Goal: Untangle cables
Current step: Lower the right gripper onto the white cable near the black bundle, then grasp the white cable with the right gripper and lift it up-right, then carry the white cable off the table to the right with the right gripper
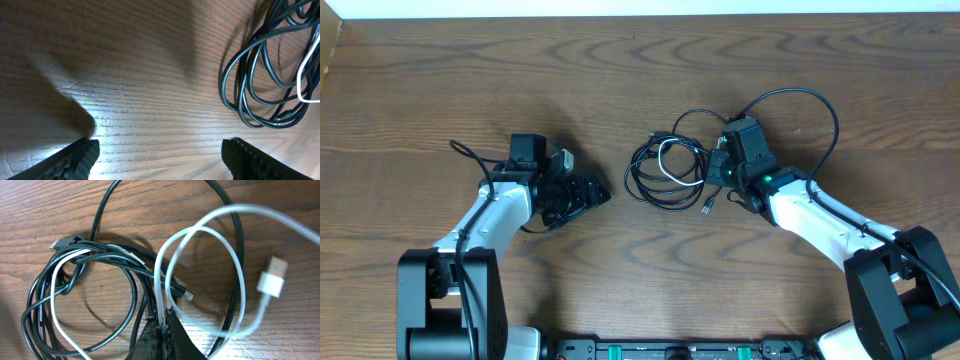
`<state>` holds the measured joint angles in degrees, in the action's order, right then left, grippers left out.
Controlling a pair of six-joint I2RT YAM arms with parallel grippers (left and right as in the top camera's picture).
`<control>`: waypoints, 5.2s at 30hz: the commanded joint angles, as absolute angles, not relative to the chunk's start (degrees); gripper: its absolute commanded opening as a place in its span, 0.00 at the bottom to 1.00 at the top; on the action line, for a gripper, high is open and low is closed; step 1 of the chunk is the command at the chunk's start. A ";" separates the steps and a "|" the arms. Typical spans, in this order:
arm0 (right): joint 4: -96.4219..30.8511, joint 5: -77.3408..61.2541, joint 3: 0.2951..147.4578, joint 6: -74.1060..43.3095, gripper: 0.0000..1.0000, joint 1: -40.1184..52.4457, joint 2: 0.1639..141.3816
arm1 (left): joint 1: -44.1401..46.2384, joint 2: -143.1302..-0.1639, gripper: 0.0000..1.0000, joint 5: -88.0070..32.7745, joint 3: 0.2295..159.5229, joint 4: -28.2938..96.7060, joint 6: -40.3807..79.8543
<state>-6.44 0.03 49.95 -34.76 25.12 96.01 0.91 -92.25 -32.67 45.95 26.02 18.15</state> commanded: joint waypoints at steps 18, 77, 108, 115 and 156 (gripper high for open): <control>-32.38 3.07 68.25 -26.83 0.01 18.31 73.32 | 0.78 -91.55 0.85 -32.34 46.19 26.33 17.82; -36.58 -16.51 72.95 -28.80 0.01 24.88 84.36 | 0.78 -91.55 0.85 -32.34 46.19 26.33 17.82; -54.52 -23.81 86.94 -9.34 0.01 13.76 82.13 | 0.78 -91.55 0.85 -32.34 46.19 26.33 17.82; -53.32 7.20 86.94 -9.34 0.01 7.88 80.97 | 0.78 -91.55 0.85 -32.34 46.19 26.33 17.82; -16.88 10.20 86.87 13.02 0.06 -59.31 106.48 | 0.78 -91.55 0.85 -32.34 46.19 26.33 17.82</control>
<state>-16.75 11.31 86.41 11.57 -56.58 106.13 0.91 -92.25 -32.67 45.95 26.02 18.15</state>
